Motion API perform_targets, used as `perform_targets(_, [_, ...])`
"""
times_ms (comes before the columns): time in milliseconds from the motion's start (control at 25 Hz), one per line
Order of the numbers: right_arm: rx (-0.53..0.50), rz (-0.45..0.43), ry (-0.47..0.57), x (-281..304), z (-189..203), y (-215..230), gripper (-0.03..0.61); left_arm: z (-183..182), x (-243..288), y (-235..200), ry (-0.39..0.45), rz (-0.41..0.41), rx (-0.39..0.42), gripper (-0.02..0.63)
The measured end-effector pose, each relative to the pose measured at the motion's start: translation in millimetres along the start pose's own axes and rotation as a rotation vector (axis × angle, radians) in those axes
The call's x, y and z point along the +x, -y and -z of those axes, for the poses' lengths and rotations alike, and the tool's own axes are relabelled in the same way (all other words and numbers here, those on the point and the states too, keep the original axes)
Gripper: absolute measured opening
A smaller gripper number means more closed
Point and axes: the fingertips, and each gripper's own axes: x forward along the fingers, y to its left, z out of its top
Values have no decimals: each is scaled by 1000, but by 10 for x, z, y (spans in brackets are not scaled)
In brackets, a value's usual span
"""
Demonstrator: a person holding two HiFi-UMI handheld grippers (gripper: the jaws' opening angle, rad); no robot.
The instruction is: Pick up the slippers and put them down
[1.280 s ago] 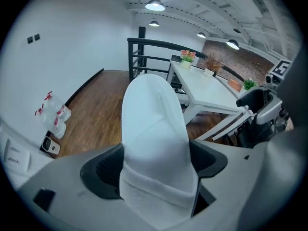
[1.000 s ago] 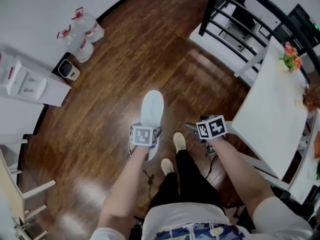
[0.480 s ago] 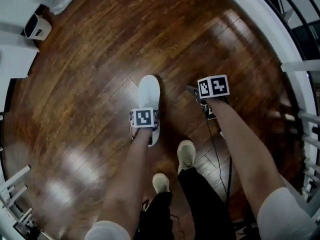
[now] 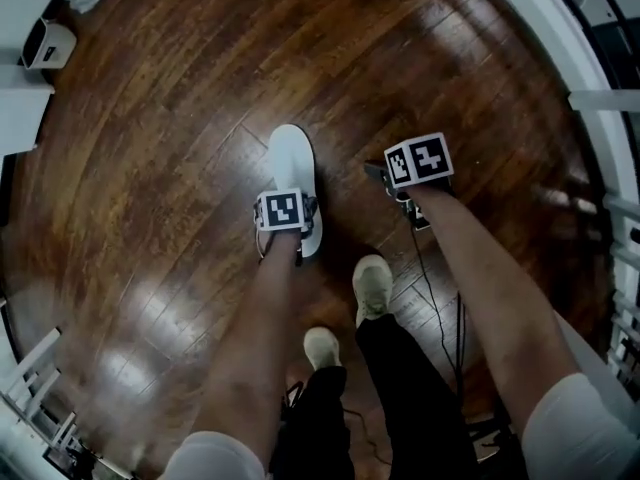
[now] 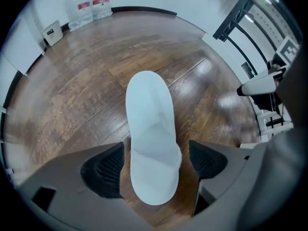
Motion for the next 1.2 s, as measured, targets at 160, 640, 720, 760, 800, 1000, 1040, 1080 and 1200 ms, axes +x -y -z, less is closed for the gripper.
perform_targets(160, [-38,12,-17,-444,7,-326,383,3,-609,82,14,-3,26,425])
perform_targets(640, [-47,77,144,-4593,431,-2394,383,676,-5267,632,127,56,200,419])
perform_targets(720, [-84,68,242,-5386,569,-2871,383,898,-6035,816,179,102,290,419])
perform_targets(760, [-84,52,280,-5752,772,-3150,383,1110,-6412,926,198,137,333,419])
perform_targets(800, [-70,46,304,-6106,1062,-3398,383,1354,-6784,1056,215,175,379,419])
perform_targets(1000, [68,160,507,-8353,2785,-3623,383,2214,-8561,2301,343,354,757,419])
perform_targets(1040, [123,216,571,-8785,3229,-3501,383,2278,-8841,2634,385,382,842,419])
perform_targets(1080, [182,275,622,-9136,3687,-3366,383,2369,-9042,2936,417,405,900,419])
perform_targets(1200, [322,372,706,-9749,4865,-3063,383,2758,-9277,3652,452,443,964,419])
